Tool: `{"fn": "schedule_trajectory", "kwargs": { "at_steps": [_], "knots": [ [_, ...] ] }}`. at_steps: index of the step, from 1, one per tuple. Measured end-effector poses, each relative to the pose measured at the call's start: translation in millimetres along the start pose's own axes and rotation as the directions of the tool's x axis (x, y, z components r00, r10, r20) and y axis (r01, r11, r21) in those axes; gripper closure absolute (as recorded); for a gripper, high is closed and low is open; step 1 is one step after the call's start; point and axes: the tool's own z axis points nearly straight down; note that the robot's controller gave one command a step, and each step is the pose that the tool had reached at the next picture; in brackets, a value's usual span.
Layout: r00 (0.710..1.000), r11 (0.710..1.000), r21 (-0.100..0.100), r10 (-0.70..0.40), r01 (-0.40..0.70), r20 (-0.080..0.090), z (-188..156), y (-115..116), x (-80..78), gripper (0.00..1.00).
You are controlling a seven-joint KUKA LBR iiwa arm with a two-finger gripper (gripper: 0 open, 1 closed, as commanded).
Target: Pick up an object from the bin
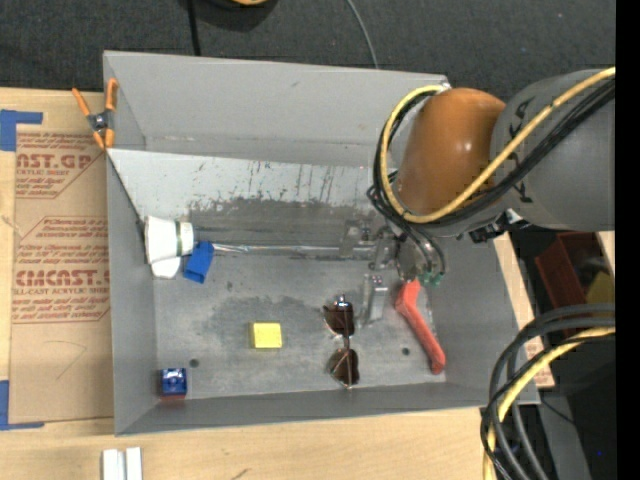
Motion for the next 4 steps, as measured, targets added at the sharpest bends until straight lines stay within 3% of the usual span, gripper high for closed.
{"fn": "schedule_trajectory", "kwargs": {
  "at_steps": [1,2,3,4],
  "knots": [
    [1.0,1.0,0.0,0.0,0.0,0.008,-4,0,-1.7,0.0],
    [0.998,0.998,0.001,-0.055,0.055,0.012,35,-10,5.0,0.0],
    [1.0,1.0,-0.001,-0.014,0.014,0.008,79,-26,11.4,0.0],
    [1.0,1.0,-0.001,0.006,-0.006,0.01,100,-28,14.7,0.0]
  ]
}}
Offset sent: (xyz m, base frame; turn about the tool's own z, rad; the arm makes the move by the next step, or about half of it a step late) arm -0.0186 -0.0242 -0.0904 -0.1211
